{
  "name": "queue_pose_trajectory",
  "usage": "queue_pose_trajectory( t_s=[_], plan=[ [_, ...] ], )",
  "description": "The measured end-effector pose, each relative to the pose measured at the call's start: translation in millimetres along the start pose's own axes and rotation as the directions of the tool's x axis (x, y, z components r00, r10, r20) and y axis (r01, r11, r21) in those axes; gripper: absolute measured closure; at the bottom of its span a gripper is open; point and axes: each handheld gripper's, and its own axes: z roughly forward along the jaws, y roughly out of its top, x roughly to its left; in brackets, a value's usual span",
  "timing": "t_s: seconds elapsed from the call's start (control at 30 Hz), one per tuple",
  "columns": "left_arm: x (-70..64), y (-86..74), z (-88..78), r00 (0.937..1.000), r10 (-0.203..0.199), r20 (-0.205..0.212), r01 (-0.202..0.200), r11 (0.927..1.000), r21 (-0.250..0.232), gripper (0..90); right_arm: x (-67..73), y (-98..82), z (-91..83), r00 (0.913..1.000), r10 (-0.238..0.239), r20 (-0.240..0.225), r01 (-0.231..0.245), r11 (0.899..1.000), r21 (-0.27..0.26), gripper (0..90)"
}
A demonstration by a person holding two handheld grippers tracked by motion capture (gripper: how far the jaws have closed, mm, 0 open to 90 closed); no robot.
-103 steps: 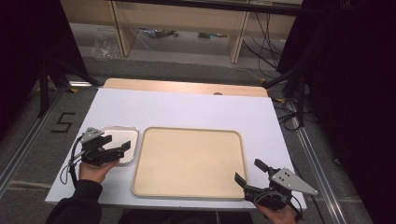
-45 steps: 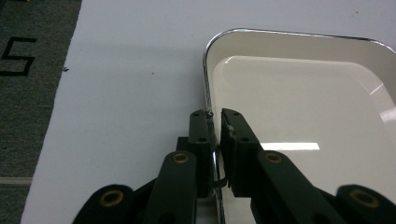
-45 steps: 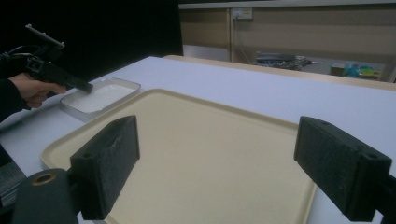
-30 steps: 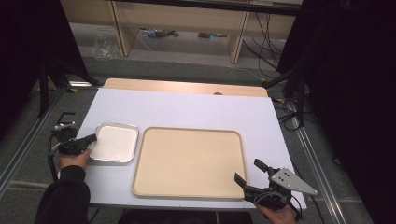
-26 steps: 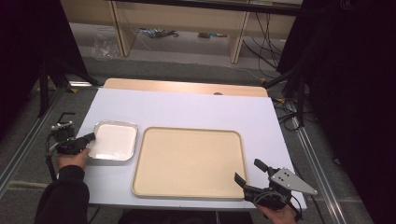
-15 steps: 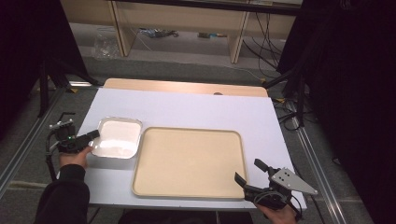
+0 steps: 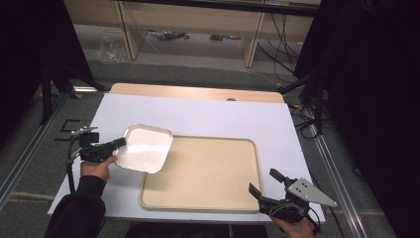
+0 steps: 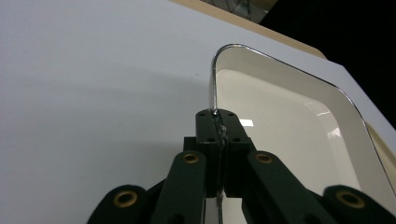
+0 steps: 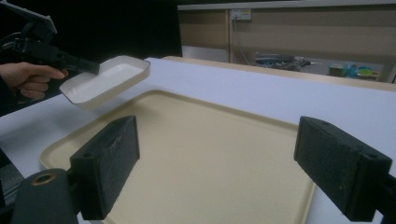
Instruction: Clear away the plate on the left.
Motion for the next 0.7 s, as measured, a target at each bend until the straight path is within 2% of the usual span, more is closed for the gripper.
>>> queue_pose_trajectory(
  t_s=[0.03, 0.13, 0.17, 0.2, 0.23, 0.27, 0.3, 0.37, 0.4, 0.43, 0.47, 0.5, 0.57, 0.67, 0.7],
  plan=[
    [0.0, 0.0, 0.0, 1.0000, 0.000, 0.000, 0.000, 1.0000, 0.000, 88.2, 1.1, -0.4, 0.4, 0.9998, 0.019, -0.006, -0.019, 1.000, 0.014, 15.1],
    [-21.3, -3.4, 10.3, 0.9982, 0.038, 0.047, -0.039, 0.9988, 0.030, 88.1, -0.6, 0.0, -0.4, 1.0000, -0.005, 0.000, 0.005, 1.000, 0.003, 15.1],
    [-27.7, -4.8, 13.3, 0.9971, 0.051, 0.057, -0.054, 0.9977, 0.042, 88.2, -0.1, 0.0, -0.3, 1.0000, 0.005, -0.007, -0.005, 1.000, 0.007, 15.1],
    [-32.5, -6.1, 16.0, 0.9959, 0.058, 0.070, -0.061, 0.9969, 0.049, 88.1, 1.2, -0.8, 0.9, 0.9998, 0.017, -0.002, -0.017, 1.000, 0.007, 15.1],
    [-35.8, -7.3, 17.8, 0.9947, 0.067, 0.078, -0.071, 0.9960, 0.054, 88.2, -0.4, -0.8, 1.2, 0.9999, -0.008, 0.006, 0.008, 1.000, -0.012, 15.1],
    [-40.3, -8.8, 20.3, 0.9938, 0.074, 0.083, -0.080, 0.9950, 0.061, 88.1, -0.1, -0.3, 0.0, 1.0000, 0.001, -0.004, -0.001, 1.000, -0.002, 15.1],
    [-44.0, -10.1, 22.5, 0.9925, 0.084, 0.089, -0.091, 0.9933, 0.072, 88.2, -0.3, -0.5, 0.8, 0.9999, 0.000, -0.012, 0.000, 1.000, -0.014, 15.1],
    [-47.5, -11.5, 24.5, 0.9913, 0.091, 0.096, -0.098, 0.9921, 0.078, 88.2, 1.0, -0.5, 0.2, 0.9998, 0.018, -0.004, -0.018, 1.000, 0.015, 15.1],
    [-53.9, -14.4, 28.2, 0.9891, 0.098, 0.110, -0.108, 0.9901, 0.090, 88.2, -0.5, -0.2, -0.1, 1.0000, -0.007, 0.005, 0.007, 1.000, 0.007, 15.1],
    [-53.9, -14.4, 28.2, 0.9891, 0.098, 0.110, -0.108, 0.9901, 0.090, 88.1, -0.5, -0.1, -0.2, 1.0000, -0.006, 0.001, 0.006, 1.000, 0.001, 15.1],
    [-60.1, -17.9, 32.4, 0.9869, 0.110, 0.118, -0.123, 0.9870, 0.104, 88.2, -0.1, -0.1, 0.2, 1.0000, 0.003, -0.006, -0.003, 1.000, -0.002, 15.1],
    [-62.3, -19.2, 34.0, 0.9865, 0.111, 0.121, -0.124, 0.9863, 0.109, 88.1, 1.1, -0.4, 0.4, 0.9999, 0.016, -0.005, -0.016, 1.000, 0.016, 15.1],
    [-67.6, -22.4, 37.9, 0.9839, 0.125, 0.127, -0.141, 0.9827, 0.121, 88.2, -0.3, -0.2, 0.1, 1.0000, -0.009, 0.005, 0.009, 1.000, 0.010, 15.1],
    [-73.9, -25.9, 42.6, 0.9811, 0.139, 0.135, -0.157, 0.9774, 0.141, 88.2, -0.1, -0.1, 0.0, 1.0000, 0.000, 0.000, 0.000, 1.000, 0.000, 15.1],
    [-76.7, -27.6, 44.5, 0.9798, 0.144, 0.138, -0.164, 0.9755, 0.146, 88.2, 0.9, -0.6, 0.6, 0.9998, 0.017, -0.010, -0.017, 1.000, 0.016, 15.1]
  ],
)
